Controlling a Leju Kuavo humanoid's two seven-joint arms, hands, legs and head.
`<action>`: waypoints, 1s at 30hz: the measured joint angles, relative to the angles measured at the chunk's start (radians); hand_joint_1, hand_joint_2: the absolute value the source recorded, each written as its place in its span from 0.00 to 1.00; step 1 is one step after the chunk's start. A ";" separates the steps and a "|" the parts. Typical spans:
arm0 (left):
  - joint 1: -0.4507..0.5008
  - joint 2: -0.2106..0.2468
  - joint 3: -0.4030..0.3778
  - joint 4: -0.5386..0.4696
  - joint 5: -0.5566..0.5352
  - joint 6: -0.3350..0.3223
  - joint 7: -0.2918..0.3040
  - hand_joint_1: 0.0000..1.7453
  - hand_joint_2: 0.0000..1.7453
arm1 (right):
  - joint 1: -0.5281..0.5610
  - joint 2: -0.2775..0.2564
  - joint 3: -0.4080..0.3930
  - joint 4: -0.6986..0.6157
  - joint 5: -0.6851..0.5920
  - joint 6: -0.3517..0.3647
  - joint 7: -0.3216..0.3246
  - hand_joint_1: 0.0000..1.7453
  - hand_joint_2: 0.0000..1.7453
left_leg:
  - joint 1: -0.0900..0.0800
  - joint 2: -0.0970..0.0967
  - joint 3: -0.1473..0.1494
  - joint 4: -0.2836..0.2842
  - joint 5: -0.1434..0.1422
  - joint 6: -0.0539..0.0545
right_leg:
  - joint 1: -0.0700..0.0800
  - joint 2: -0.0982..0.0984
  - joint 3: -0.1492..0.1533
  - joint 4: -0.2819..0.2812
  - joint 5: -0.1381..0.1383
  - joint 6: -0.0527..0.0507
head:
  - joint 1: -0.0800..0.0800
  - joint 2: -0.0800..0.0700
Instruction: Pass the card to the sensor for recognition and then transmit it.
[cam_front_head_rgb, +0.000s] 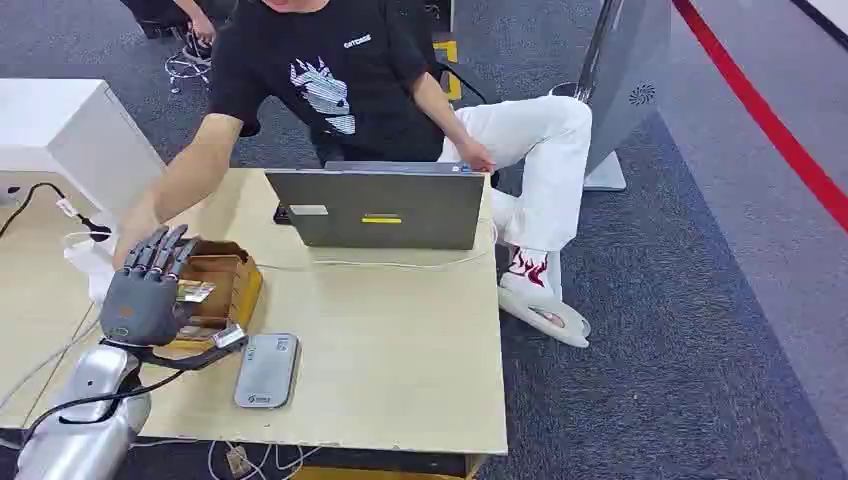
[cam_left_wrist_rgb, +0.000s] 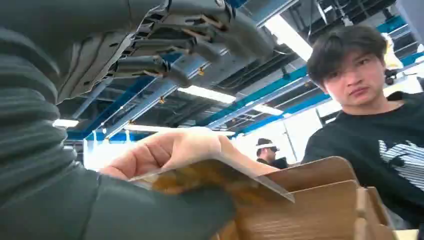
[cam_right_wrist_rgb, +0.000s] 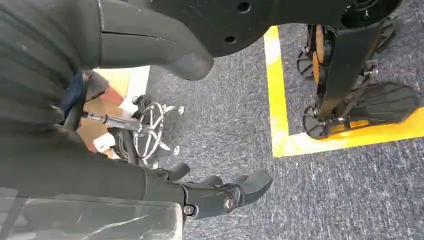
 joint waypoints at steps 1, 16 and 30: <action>0.002 -0.002 0.000 -0.001 0.000 0.000 0.000 1.00 1.00 | 0.000 0.000 0.000 0.000 0.003 0.000 0.000 0.00 1.00 | 0.000 0.000 0.000 0.000 0.000 0.000 | 0.000 0.000 0.000 0.000 0.000 0.000 | 0.000 0.000; 0.010 -0.017 0.000 -0.023 0.009 0.004 -0.015 1.00 1.00 | 0.000 0.001 -0.009 0.000 0.026 0.000 -0.009 0.00 1.00 | 0.000 0.000 0.000 0.000 0.000 0.000 | 0.000 0.000 0.000 0.000 0.000 0.000 | 0.000 0.000; 0.079 -0.031 -0.085 -0.140 -0.011 -0.047 0.016 1.00 1.00 | 0.002 0.006 -0.046 0.000 0.055 0.002 -0.019 0.00 1.00 | 0.000 0.000 0.000 0.000 0.000 0.000 | 0.000 0.000 0.000 0.000 0.000 0.000 | 0.000 0.000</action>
